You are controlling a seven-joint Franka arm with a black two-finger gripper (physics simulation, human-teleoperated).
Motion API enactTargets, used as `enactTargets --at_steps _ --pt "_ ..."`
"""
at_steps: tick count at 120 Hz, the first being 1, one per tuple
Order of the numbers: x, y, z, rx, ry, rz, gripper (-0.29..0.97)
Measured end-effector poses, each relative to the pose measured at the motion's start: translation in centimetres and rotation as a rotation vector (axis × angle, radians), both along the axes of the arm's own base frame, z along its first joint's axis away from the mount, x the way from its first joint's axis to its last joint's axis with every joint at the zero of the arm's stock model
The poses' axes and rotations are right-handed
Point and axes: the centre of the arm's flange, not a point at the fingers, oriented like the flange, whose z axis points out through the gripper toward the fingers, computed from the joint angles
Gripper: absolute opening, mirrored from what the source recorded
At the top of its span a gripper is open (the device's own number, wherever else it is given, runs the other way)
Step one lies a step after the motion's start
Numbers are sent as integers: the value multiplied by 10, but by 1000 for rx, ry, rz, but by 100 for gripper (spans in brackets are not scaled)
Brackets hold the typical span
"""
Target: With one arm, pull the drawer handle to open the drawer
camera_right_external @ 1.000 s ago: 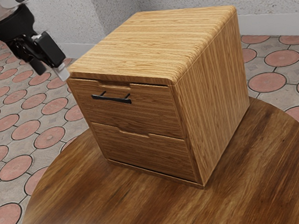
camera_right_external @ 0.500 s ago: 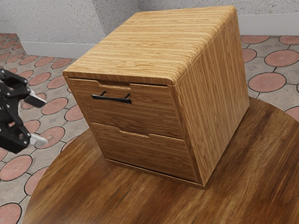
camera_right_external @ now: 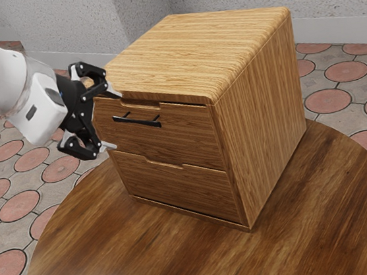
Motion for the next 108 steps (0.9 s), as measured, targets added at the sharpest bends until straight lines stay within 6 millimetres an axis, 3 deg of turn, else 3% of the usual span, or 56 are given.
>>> enactTargets --at_steps 12,22,35,54,108 --pt "-44 20 29 -5 -70 -17 68" --pt "-57 33 24 -4 -53 -27 68" --pt "-39 31 -2 20 18 -52 68" --pt "-14 13 -18 38 33 -113 68" --pt "20 8 -41 81 43 -158 68"
